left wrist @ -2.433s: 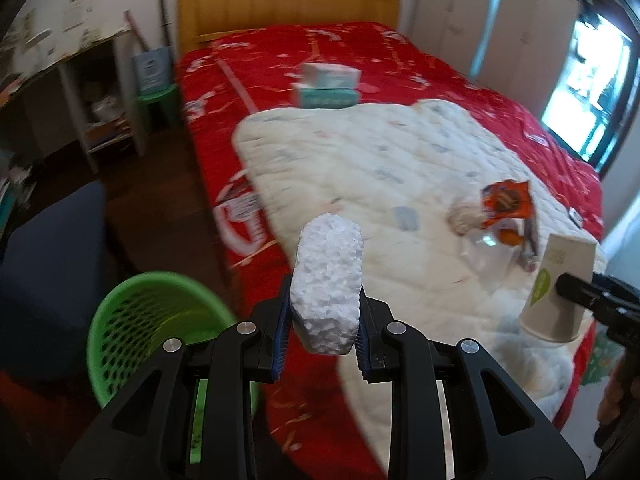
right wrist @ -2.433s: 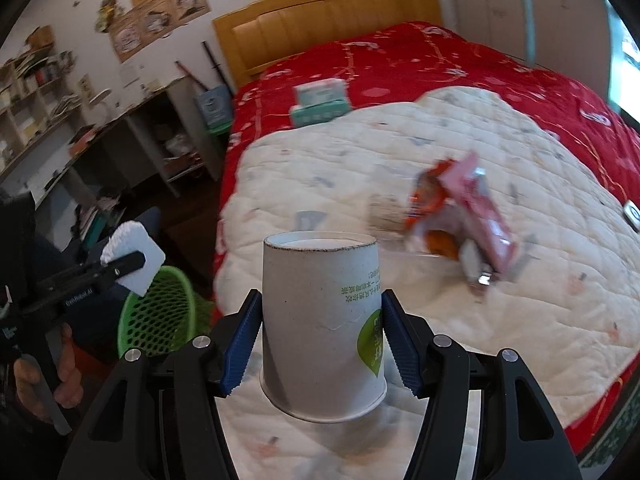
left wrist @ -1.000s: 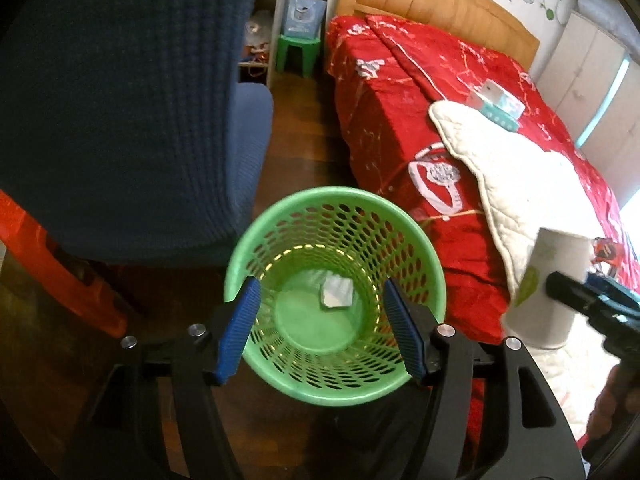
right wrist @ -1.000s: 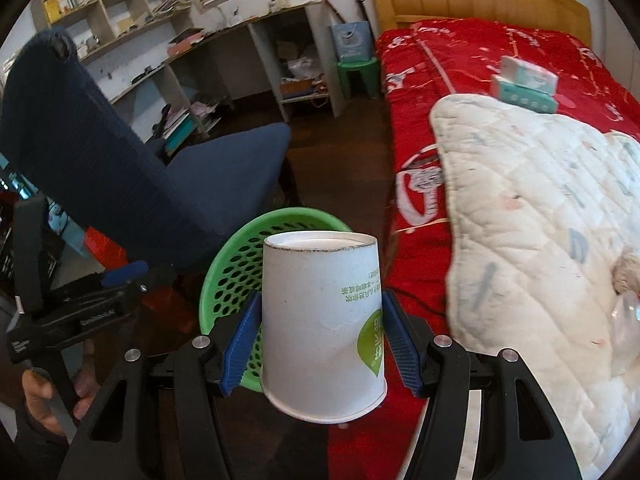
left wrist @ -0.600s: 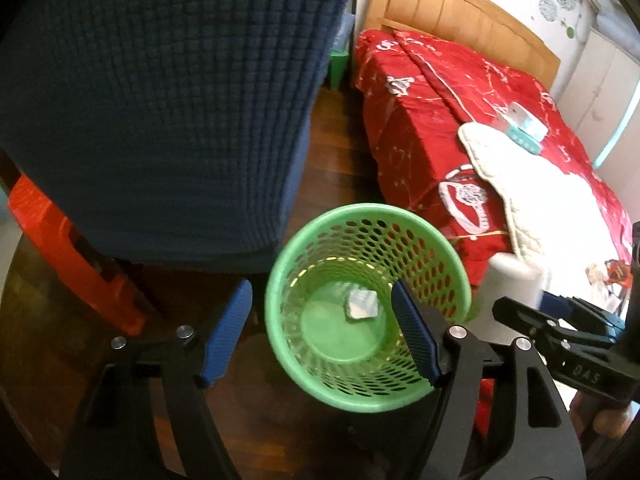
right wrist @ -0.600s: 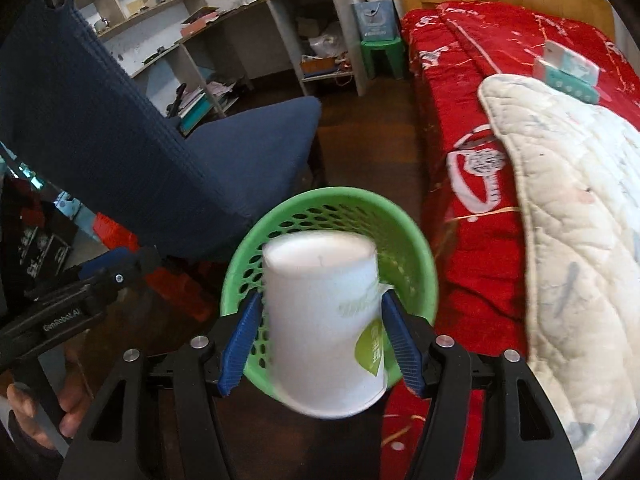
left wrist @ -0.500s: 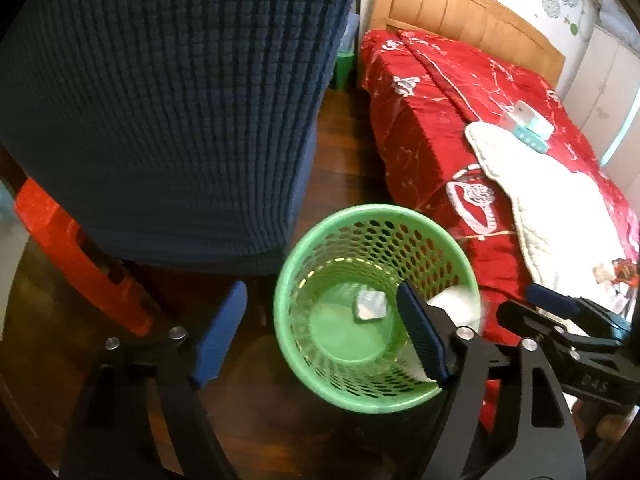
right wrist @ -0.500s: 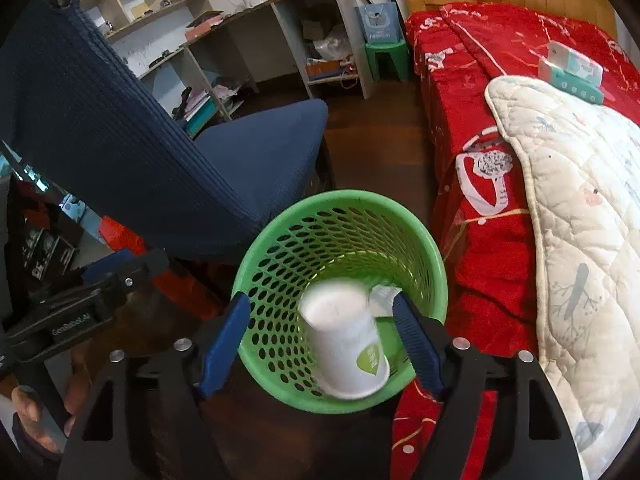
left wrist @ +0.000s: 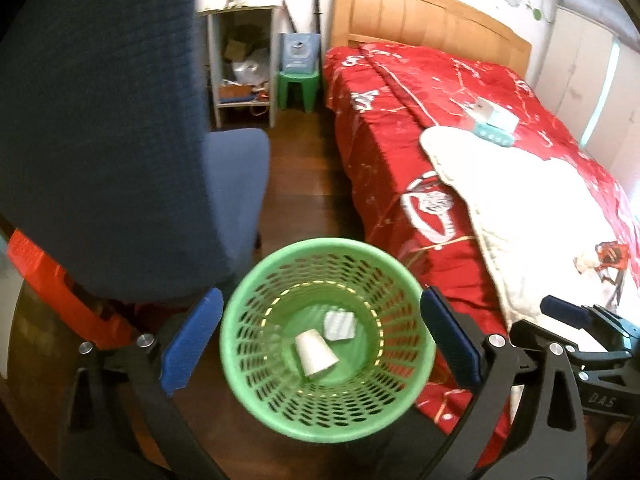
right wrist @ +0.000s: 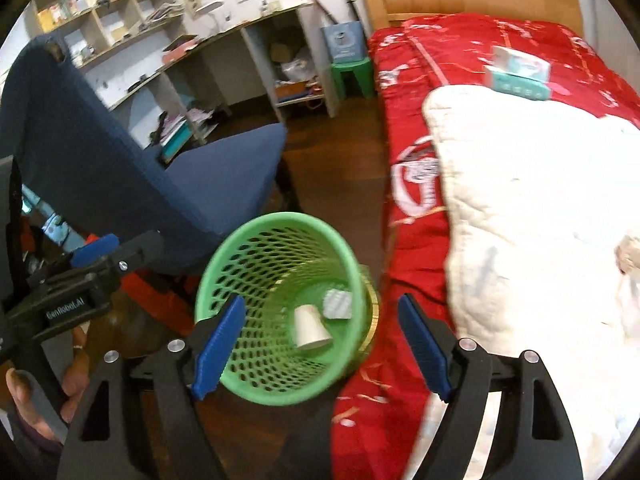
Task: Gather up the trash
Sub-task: 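Carry foam block and paper cup to the green wastebasket and release both, then move both tools back over the bed toward the pink wrapper, then grasp the pink snack wrapper with the right tool while the left tool grasps the clear plastic tray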
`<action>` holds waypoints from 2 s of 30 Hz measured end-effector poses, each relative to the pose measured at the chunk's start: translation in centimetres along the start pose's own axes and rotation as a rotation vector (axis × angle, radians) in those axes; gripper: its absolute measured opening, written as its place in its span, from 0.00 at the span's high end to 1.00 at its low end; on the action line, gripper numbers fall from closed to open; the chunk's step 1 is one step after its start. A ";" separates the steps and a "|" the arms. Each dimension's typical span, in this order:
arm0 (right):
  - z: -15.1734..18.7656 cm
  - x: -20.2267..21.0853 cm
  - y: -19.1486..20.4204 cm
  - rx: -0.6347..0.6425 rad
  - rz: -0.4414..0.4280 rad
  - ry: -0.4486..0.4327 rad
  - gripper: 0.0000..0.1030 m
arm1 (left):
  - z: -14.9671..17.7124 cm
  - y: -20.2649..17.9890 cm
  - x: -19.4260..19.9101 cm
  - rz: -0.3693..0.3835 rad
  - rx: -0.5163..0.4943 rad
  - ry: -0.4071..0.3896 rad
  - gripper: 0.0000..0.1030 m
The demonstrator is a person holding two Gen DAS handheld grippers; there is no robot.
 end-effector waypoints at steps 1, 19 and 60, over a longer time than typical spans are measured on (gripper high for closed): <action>0.1 0.4 -0.9 -0.013 0.015 -0.003 0.26 | -0.1 -0.6 -0.2 0.011 -0.008 0.005 0.05; 0.4 6.5 -9.1 -0.103 0.142 -0.078 0.24 | -0.9 -6.9 -0.1 0.138 -0.047 0.037 0.05; 0.6 15.1 -38.3 -0.164 0.309 -0.063 0.26 | 4.6 -35.9 -0.6 0.630 -0.303 0.183 0.38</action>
Point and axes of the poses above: each gripper's, at about its wrist camera, not at the fingertips, and x roughly against the way its jaws point, y to its left, z to its underside, the point moved 10 cm from there along -x, roughly the way its jaws point, and after that the axes turned 11 degrees about -y, right-handed, at the moved point
